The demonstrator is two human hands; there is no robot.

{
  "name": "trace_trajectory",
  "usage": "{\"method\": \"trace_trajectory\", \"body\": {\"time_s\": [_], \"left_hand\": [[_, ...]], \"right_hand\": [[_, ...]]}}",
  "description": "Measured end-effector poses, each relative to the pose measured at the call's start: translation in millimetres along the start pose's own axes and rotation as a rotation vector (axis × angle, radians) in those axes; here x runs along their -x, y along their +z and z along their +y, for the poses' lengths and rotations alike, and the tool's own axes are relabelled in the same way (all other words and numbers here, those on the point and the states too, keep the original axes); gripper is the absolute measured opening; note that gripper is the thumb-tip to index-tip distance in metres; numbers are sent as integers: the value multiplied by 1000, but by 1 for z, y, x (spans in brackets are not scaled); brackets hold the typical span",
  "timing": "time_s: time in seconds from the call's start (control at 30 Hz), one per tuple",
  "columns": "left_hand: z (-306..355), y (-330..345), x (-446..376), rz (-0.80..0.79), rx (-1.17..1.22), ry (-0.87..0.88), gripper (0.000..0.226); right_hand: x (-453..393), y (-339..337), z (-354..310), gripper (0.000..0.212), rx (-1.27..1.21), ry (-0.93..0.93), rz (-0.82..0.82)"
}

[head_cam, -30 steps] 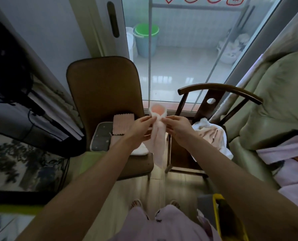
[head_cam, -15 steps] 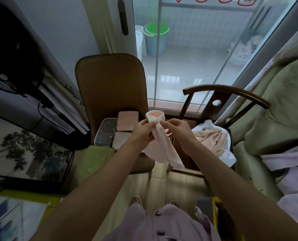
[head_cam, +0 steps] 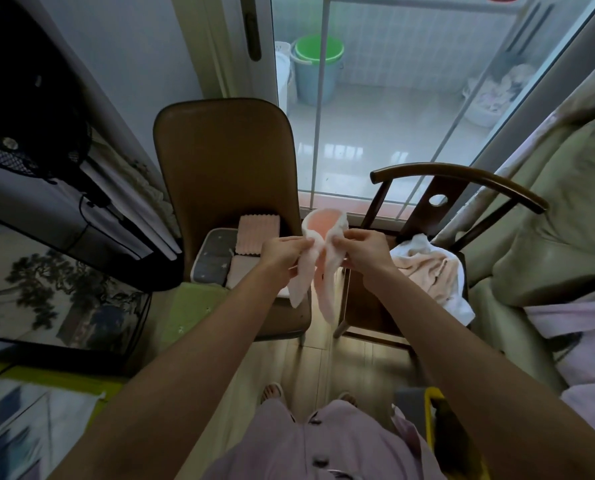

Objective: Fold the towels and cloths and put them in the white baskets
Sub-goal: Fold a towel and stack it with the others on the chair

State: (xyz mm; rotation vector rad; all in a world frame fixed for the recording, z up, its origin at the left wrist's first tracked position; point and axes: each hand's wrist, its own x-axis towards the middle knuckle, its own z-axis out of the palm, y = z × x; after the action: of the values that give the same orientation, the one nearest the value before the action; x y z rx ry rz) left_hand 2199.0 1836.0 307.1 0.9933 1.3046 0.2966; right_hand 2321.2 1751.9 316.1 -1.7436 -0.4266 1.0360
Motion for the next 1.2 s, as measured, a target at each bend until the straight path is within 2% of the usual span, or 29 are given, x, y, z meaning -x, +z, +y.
{"method": "trace_trajectory", "body": {"time_s": [0.13, 0.33, 0.43, 0.53, 0.6, 0.67, 0.73, 0.83, 0.9, 0.97, 1.1, 1.2], "left_hand": [[2, 4, 0, -29, 35, -27, 35], [-2, -4, -7, 3, 124, -84, 42], [-6, -5, -7, 13, 191, -98, 50], [-4, -7, -5, -3, 286, -128, 48], [-2, -10, -3, -16, 361, -142, 51], [1, -13, 0, -25, 438, -156, 55], [4, -11, 3, -42, 453, -157, 58], [3, -8, 3, -61, 357, -115, 62], [2, -8, 1, -24, 276, -90, 65], [3, -10, 0, 25, 196, -65, 58], [11, -15, 7, 3, 95, 56, 38], [11, -26, 10, -92, -173, 234, 29]], "right_hand": [[4, 13, 1, 30, 115, -71, -75], [8, 11, 2, 16, 62, -83, -143], [10, 14, 7, 20, 123, -124, -173], [12, 15, 12, 27, 287, -232, -223], [13, 15, 17, 40, 404, -327, -269], [13, 17, 25, 49, 484, -424, -236], [15, 21, 32, 45, 520, -514, -151], [14, 23, 35, 36, 571, -597, -80], [13, 21, 35, 30, 571, -650, -51], [13, 19, 35, 23, 568, -674, -14], [7, 16, 39, 10, 594, -582, 27], [1, 6, 35, 8, 538, -506, -27]]}}
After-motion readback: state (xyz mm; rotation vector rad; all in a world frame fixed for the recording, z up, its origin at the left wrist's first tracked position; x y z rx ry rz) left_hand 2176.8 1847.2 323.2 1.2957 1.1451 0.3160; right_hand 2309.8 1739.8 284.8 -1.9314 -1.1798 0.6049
